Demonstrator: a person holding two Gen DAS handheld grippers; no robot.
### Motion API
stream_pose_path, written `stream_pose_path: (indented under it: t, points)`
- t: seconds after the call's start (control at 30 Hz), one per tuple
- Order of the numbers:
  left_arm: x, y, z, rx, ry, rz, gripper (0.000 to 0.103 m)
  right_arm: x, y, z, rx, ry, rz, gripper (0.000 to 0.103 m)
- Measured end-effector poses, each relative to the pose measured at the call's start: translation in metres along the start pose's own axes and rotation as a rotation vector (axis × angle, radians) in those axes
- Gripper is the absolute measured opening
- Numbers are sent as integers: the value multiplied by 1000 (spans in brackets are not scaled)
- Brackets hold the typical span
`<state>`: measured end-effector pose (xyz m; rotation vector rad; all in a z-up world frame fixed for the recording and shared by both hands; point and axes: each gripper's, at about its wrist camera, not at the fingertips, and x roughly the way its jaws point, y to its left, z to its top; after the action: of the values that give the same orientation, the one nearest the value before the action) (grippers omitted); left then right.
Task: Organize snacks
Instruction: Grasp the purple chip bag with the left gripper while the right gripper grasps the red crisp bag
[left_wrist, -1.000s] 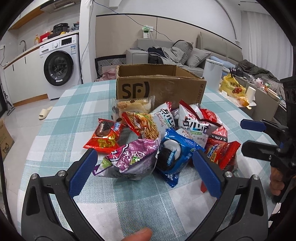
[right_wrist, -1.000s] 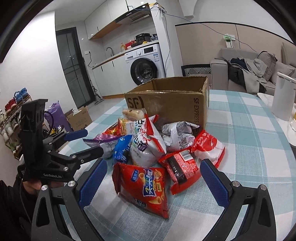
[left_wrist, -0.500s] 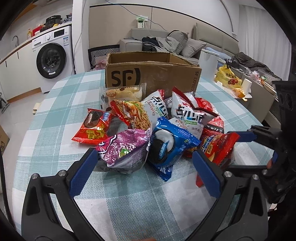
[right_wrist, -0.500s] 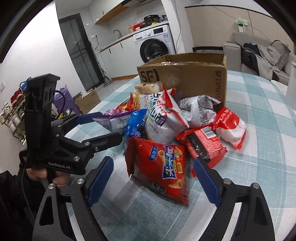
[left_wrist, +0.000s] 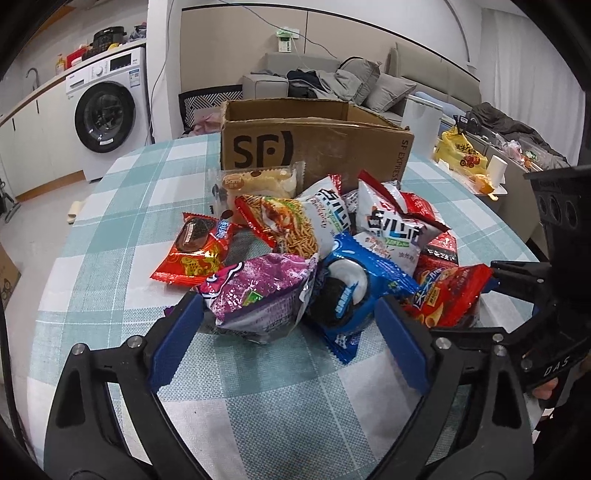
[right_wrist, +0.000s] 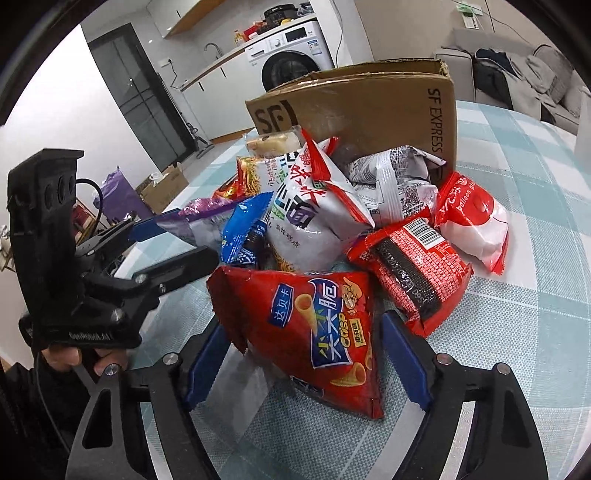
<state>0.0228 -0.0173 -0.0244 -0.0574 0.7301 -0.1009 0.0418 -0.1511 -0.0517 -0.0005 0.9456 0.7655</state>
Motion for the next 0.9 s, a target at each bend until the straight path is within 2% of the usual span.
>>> stream_pose_path:
  t: [0.43,0.57,0.67,0.7,0.9]
  points:
    - [14,21,4,-51,32,82,71,-2,3,-4,-3,-5,5,77]
    - [19,27,6,-73,41,117,59,-2,3,-4,-3,-5,5,77]
    - [20,30,6,-84,39,114,54,-2,2,-4,-3,-5,4,77]
    - [21,31,6,-84,37,114,49,-2,2,-4,-4,-6,1,76]
    - [20,30,5,-76,36,97,48,-2,0,-4,-6,-5,0,68]
